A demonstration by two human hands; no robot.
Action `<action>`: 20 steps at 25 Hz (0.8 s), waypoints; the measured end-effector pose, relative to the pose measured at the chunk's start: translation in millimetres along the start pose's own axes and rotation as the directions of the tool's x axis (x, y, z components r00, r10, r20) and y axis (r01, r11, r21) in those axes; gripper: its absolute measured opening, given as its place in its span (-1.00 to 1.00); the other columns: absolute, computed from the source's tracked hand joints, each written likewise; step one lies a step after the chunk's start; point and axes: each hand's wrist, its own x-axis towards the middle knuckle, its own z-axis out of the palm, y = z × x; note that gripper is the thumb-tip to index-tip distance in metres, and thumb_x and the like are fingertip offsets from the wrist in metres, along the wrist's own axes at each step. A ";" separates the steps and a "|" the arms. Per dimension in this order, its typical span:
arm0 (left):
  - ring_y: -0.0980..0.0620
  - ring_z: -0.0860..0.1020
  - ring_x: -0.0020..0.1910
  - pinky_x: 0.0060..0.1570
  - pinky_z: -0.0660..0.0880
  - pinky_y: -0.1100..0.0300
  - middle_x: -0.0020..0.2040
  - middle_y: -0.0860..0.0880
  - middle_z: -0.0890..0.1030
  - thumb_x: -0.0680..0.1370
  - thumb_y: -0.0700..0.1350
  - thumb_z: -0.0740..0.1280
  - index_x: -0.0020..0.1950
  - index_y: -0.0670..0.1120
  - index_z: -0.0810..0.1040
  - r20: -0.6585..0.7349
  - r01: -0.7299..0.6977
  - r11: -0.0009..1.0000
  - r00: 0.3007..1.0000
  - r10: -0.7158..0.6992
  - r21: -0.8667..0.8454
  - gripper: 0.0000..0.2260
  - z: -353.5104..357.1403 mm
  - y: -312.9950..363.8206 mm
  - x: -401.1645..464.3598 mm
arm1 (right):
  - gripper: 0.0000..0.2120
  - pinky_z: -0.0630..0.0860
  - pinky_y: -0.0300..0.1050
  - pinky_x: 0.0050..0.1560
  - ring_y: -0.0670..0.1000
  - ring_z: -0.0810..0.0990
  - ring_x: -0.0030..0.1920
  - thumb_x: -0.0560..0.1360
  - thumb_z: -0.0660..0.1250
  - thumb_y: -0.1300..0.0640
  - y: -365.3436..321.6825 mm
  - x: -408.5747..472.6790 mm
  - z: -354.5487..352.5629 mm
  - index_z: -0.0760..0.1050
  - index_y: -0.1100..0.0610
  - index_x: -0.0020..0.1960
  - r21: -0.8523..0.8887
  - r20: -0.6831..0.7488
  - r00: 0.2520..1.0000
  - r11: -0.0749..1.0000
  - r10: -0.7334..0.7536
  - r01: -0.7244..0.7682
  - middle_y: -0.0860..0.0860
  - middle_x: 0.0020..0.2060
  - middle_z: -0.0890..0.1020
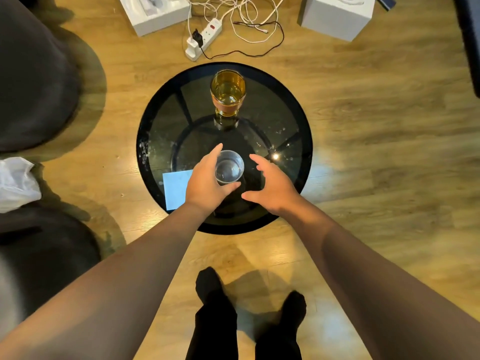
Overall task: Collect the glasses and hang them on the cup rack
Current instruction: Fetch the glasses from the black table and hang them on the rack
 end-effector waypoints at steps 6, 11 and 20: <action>0.24 0.50 0.20 0.11 0.41 0.39 0.21 0.28 0.55 0.33 0.14 0.66 0.41 0.20 0.41 -0.027 -0.035 0.999 0.999 0.034 -0.020 -0.27 -13.2 10.0 -13.3 | -0.06 0.41 0.15 0.49 0.11 0.37 0.55 0.44 0.63 0.14 -2.6 -6.0 -5.0 0.18 -0.13 0.66 0.037 -0.006 1.000 0.999 -0.004 0.004 0.02 0.57 0.38; 0.19 0.54 0.24 0.18 0.56 0.19 0.24 0.24 0.58 0.30 0.26 0.62 0.38 0.21 0.43 -0.048 -0.144 0.989 0.989 0.142 -0.033 -0.28 -42.8 52.3 -25.8 | -0.11 0.47 0.12 0.45 0.05 0.44 0.48 0.41 0.66 0.07 -19.2 -23.5 -17.2 0.28 -0.10 0.61 0.047 -0.039 0.996 0.995 -0.084 0.086 -0.03 0.49 0.47; 0.26 0.49 0.28 0.21 0.57 0.12 0.27 0.28 0.53 0.27 0.29 0.63 0.41 0.17 0.45 -0.011 -0.312 0.943 0.950 0.313 -0.117 -0.23 -105.3 183.3 -84.1 | -0.17 0.56 -0.01 0.34 -0.08 0.51 0.36 0.35 0.67 0.12 -66.4 -112.5 -83.6 0.39 -0.13 0.52 0.260 -0.268 0.941 0.925 -0.208 0.278 -0.10 0.38 0.54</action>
